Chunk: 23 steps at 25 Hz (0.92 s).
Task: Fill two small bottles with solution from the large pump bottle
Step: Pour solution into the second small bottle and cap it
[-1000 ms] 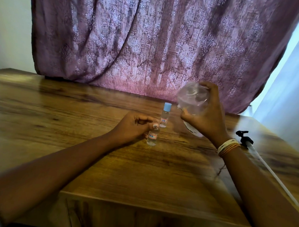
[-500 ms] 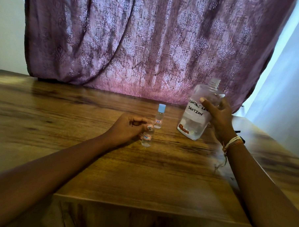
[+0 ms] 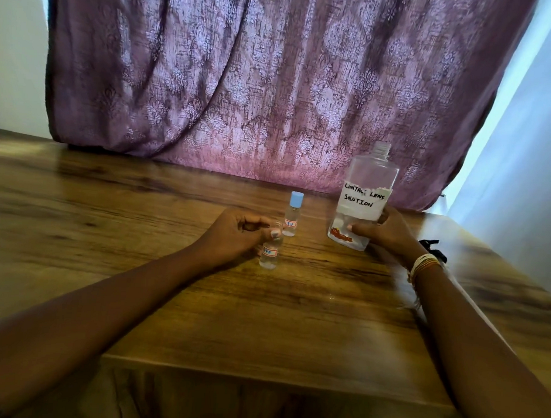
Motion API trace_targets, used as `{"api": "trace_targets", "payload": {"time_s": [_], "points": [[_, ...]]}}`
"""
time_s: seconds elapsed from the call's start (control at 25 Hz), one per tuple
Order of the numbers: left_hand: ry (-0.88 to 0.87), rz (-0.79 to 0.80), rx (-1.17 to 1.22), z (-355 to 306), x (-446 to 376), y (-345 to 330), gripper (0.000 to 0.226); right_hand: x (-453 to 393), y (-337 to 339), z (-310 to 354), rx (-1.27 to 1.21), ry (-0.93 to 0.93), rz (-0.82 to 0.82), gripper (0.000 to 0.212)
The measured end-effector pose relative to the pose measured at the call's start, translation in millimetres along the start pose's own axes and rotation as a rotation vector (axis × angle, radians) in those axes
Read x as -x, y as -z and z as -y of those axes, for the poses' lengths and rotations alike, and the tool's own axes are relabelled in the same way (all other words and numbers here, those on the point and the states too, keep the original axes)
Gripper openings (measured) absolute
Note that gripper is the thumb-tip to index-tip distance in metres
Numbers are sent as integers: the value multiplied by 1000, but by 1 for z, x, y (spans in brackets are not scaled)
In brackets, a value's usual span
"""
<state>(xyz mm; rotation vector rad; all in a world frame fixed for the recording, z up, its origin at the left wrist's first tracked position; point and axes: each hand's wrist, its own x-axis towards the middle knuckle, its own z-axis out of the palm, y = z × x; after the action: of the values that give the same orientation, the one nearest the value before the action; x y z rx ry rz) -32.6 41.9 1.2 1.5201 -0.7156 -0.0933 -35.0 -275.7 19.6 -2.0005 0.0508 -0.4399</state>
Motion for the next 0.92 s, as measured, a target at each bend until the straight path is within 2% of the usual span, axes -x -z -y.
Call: {"api": "trace_targets", "payload": {"time_s": [0.12,0.24,0.36,0.48,0.52,0.6,0.72,0.84,0.92], "points": [[16,-10,-24,-1,1,2,12,-4,-3,-11,32,-4,-113,67],[50,4,-39,-2,2,3,13,0,-3,0,157,-48,-40,80],[62,24,-117,-5,2,5,23,6,4,20,491,-225,105,65],[79,68,-156,-7,2,8,32,17,-12,43,711,-313,131,40],[85,79,-161,-8,2,9,33,21,-24,49,722,-257,103,31],[93,78,-163,-10,2,9,35,28,-54,54,608,-8,52,23],[93,83,-180,-9,1,11,35,42,-92,58,379,374,112,9],[93,84,-214,-6,0,13,35,45,-110,55,526,544,280,36],[86,88,-217,-6,0,13,35,43,-116,52,609,594,351,33]]}}
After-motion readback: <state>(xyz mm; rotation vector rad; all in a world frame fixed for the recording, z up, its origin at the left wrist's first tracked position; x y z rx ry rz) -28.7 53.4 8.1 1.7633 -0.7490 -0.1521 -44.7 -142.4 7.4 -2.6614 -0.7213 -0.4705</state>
